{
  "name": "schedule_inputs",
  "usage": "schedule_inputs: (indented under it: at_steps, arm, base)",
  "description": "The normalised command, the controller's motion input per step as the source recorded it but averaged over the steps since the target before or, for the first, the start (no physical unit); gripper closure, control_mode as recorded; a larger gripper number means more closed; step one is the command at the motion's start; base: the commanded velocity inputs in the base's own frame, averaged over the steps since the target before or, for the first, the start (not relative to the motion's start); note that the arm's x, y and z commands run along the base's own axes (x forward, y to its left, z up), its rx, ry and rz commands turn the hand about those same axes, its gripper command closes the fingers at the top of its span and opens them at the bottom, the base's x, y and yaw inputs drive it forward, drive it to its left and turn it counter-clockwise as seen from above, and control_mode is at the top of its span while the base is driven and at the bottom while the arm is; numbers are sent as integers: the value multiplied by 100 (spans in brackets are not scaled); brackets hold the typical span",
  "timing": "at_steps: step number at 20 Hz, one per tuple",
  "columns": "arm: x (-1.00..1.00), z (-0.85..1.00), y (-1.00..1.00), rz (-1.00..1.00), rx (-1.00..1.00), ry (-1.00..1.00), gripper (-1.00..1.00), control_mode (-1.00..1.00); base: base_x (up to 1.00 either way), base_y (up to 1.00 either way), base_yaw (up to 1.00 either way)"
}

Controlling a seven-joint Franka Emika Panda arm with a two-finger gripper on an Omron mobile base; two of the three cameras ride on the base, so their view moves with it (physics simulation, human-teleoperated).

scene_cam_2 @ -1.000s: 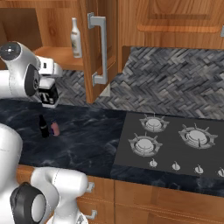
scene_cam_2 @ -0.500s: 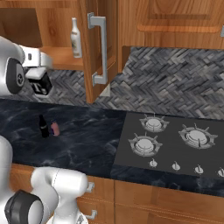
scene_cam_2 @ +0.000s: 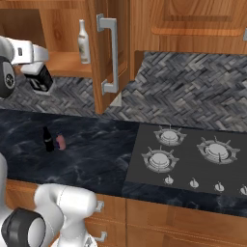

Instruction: Sort all alcoholic drinks to one cabinet, and non-alcoholic drinks to the other.

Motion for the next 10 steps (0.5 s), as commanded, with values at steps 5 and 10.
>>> schedule_inputs:
  at_steps: [5,10]
  arm:
    - [0,23,0,-1,0,-6,100,-100]
    - [4,7,9,0,0,0,100,-100]
  base:
    - [0,0,0]
    - [0,0,0]
